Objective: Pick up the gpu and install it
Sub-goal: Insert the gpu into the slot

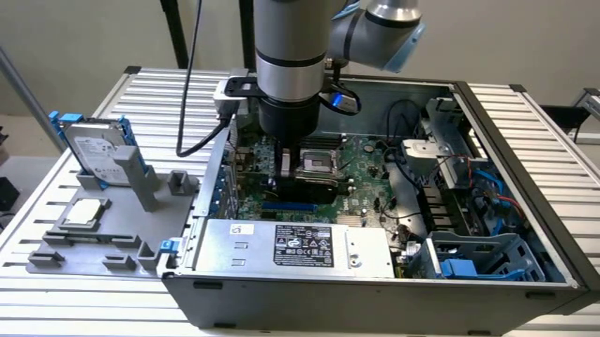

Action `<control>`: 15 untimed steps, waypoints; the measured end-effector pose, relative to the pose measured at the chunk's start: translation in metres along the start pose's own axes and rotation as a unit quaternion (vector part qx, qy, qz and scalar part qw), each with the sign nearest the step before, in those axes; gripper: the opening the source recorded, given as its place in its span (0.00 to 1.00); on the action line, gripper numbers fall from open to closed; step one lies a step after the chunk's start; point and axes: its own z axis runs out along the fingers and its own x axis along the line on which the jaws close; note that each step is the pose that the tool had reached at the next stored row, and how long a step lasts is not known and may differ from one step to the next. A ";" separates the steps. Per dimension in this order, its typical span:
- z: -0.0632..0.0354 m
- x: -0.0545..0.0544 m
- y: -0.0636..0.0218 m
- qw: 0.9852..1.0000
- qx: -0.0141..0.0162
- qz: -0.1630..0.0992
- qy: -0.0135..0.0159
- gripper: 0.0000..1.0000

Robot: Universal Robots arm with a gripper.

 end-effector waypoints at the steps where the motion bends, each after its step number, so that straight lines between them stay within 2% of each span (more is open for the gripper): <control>1: 0.0000 0.000 0.0000 1.000 0.000 -0.001 0.000 0.27; 15: 0.0042 0.000 0.0028 1.000 0.000 0.000 0.000 0.27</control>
